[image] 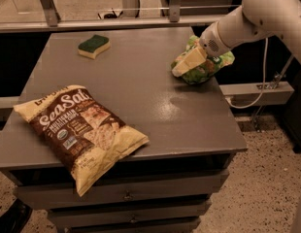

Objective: Pick green rice chip bag

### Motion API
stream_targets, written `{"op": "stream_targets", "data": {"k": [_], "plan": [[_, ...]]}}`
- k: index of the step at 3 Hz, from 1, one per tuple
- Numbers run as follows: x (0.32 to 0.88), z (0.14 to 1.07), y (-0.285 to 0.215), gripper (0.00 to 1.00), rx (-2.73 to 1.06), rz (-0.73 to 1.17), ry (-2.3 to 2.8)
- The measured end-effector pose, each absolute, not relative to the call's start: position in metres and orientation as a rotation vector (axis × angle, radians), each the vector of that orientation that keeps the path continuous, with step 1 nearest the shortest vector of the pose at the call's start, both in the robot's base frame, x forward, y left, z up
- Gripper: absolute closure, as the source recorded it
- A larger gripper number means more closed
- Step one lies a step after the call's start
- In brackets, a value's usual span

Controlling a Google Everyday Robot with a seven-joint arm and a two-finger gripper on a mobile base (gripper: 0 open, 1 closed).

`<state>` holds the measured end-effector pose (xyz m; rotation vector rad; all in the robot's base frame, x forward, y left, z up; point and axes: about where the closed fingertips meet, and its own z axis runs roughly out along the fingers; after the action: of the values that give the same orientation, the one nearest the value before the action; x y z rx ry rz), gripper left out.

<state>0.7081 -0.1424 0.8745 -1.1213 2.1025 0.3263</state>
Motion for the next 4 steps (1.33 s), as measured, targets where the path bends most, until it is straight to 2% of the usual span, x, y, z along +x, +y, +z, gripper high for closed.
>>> {"op": "stream_targets", "data": {"k": [1, 2, 4], "plan": [[0.712, 0.857, -0.141, 0.03, -1.064, 0.374, 2.143], [0.704, 0.874, -0.142, 0.33, -1.046, 0.379, 2.104], [0.685, 0.913, -0.133, 0.79, -1.122, 0.391, 1.971]]}}
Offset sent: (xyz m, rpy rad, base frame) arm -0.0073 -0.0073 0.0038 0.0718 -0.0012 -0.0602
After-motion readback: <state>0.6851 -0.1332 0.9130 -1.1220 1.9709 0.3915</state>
